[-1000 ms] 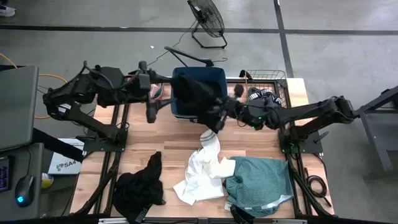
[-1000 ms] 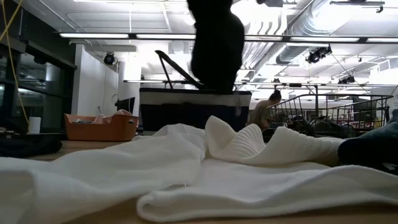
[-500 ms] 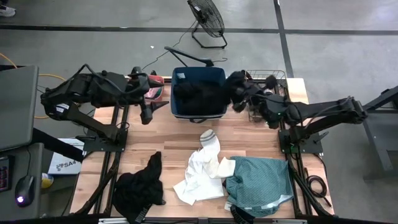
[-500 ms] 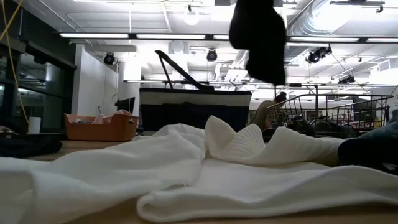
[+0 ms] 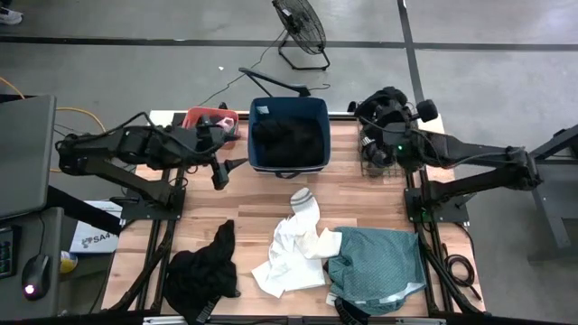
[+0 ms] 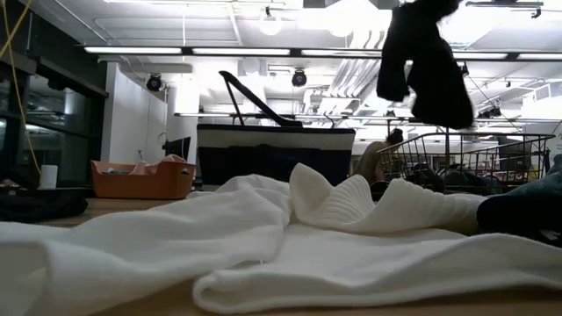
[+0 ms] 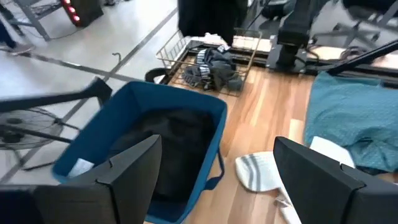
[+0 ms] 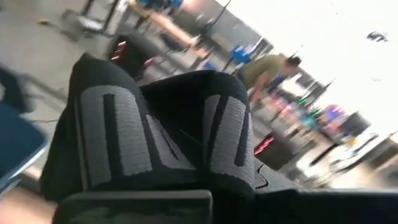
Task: Pick & Place Cloths
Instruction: Put the top black boxer into the wire basket
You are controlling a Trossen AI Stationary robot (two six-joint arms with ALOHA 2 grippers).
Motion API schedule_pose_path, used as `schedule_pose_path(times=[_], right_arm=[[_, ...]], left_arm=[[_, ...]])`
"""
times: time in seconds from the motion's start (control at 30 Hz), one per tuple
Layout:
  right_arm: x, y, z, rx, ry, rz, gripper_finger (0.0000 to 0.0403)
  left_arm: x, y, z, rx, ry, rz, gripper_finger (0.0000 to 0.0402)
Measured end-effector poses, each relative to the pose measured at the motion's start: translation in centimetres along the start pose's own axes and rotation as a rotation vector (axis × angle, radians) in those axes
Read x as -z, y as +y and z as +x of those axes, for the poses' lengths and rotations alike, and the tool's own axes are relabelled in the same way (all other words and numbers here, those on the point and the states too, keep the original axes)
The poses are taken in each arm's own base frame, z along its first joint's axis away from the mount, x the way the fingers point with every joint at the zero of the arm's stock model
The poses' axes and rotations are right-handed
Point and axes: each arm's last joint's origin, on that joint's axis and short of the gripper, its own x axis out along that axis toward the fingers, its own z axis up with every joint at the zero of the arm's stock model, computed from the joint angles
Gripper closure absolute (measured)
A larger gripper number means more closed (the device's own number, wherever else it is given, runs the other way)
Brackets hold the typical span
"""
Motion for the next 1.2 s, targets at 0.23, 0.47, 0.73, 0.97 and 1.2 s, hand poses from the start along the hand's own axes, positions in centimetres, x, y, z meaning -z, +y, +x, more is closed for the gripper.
schedule_pose_path(times=[0.23,0.47,0.73,0.97,1.2], right_arm=[[3.8,-1.1,3.4,-0.135,0.304,0.15,0.0399],[6.3,-2.1,5.8,-0.117,0.589,0.188,0.0399],[8.7,-1.0,7.4,-0.031,0.852,0.059,0.0399],[9.5,1.9,9.2,-0.079,0.943,-0.033,0.0399],[10.8,3.7,11.8,-0.12,1.03,-0.062,0.0399]], left_arm=[[3.5,0.6,0.0,0.054,-0.084,-0.084,0.0097],[6.2,0.9,0.2,0.069,-0.118,-0.139,0.0097],[8.3,0.7,1.4,0.063,-0.086,-0.157,0.0097],[9.0,0.4,2.1,0.083,-0.09,-0.161,0.0097],[9.1,0.7,1.5,0.085,-0.106,-0.166,0.0097]])
